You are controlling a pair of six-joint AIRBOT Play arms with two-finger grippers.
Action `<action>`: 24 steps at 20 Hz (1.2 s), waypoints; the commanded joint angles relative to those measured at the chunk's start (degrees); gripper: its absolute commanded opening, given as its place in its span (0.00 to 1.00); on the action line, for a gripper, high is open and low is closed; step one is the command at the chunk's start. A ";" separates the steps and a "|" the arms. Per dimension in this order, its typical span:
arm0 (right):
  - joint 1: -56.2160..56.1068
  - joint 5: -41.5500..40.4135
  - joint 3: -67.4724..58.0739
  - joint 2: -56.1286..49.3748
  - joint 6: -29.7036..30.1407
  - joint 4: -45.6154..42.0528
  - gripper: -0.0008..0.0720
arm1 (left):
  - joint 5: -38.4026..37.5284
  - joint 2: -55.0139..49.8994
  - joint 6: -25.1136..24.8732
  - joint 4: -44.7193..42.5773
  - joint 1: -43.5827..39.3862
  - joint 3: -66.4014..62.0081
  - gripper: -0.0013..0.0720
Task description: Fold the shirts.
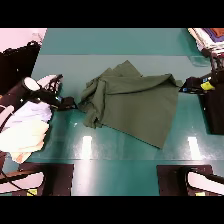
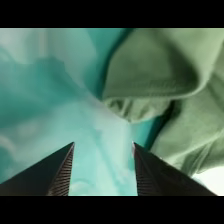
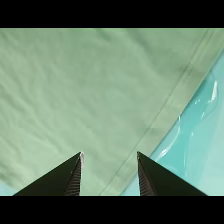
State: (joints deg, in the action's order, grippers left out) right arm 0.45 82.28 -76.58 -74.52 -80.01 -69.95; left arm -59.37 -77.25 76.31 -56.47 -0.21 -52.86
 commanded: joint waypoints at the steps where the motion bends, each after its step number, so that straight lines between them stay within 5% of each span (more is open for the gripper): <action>1: -0.11 -1.79 5.60 4.02 0.11 0.04 0.56 | 8.35 0.76 -1.99 7.54 -1.64 6.95 0.62; 9: 0.42 -1.36 6.45 4.92 0.11 5.49 0.56 | 20.44 0.72 2.58 7.52 -8.61 7.39 0.58; 10: 0.44 -0.81 6.47 4.92 0.11 5.38 0.56 | 20.33 0.72 3.37 7.56 -8.61 7.39 0.38; 11: 0.44 -0.11 6.56 4.92 0.11 5.31 0.56 | 20.20 0.72 3.19 7.56 -8.61 7.39 0.06; 18: 3.04 1.66 26.38 15.47 -3.65 1.03 0.56 | 14.43 1.33 1.07 5.75 -8.50 0.83 0.05; 20: 5.33 4.57 34.38 19.10 -3.65 1.01 0.73 | 13.16 1.33 1.01 5.77 -8.50 -1.36 0.05; 24: 6.93 5.09 47.36 23.21 -6.08 2.29 0.68 | 13.14 1.31 1.03 5.88 -8.50 -2.60 0.05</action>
State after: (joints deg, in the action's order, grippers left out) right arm 6.31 86.52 -37.63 -54.33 -84.07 -68.34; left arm -45.45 -75.94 77.65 -50.52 -8.69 -54.22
